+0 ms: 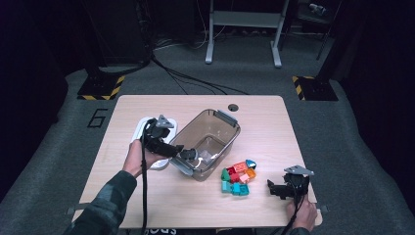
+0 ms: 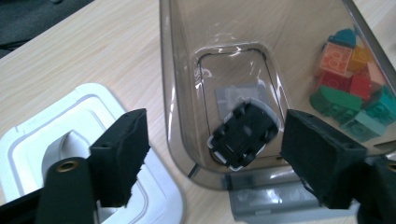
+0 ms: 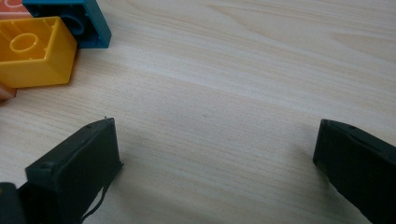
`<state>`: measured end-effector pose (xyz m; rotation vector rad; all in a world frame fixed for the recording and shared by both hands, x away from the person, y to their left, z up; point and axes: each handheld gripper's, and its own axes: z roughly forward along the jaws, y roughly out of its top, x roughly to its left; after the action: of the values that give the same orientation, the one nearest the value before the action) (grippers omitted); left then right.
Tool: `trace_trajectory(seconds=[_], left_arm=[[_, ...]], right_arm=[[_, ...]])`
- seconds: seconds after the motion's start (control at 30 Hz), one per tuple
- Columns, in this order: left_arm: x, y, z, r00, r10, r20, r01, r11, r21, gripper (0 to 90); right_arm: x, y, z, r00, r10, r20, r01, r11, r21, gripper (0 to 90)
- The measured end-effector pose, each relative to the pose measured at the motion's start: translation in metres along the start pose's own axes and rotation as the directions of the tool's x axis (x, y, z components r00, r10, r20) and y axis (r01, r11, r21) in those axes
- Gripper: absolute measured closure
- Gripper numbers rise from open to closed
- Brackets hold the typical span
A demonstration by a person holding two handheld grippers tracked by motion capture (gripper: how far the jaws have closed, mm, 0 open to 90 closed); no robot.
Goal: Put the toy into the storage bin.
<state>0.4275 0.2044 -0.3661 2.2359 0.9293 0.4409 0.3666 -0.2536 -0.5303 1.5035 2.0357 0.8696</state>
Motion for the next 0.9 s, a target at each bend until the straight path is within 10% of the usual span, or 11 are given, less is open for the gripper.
trace_trajectory(seconds=[0.33, 0.53, 0.67, 0.9], left_arm=[[0.020, -0.044, -0.025, 0.9961, -0.086, -0.021, 0.085, 0.9951, -0.050, 14.9], [0.032, -0.084, -0.029, 0.9816, -0.188, -0.036, 0.184, 0.9798, -0.077, 13.7], [0.042, -0.119, -0.027, 0.9676, -0.242, -0.070, 0.239, 0.9694, -0.058, 12.1], [0.064, -0.177, -0.021, 0.9185, -0.381, -0.106, 0.378, 0.9247, -0.043, 9.2]], right_arm=[[0.000, 0.000, 0.000, 1.0000, -0.005, 0.000, 0.005, 1.000, 0.003, 0.0], [0.000, 0.000, 0.000, 1.0000, -0.001, -0.001, 0.001, 1.000, 0.004, 0.0], [0.001, 0.000, 0.000, 1.0000, 0.002, -0.001, -0.002, 1.000, 0.007, 0.0], [0.001, 0.000, 0.000, 1.0000, 0.002, -0.001, -0.002, 1.000, 0.007, 0.0]])
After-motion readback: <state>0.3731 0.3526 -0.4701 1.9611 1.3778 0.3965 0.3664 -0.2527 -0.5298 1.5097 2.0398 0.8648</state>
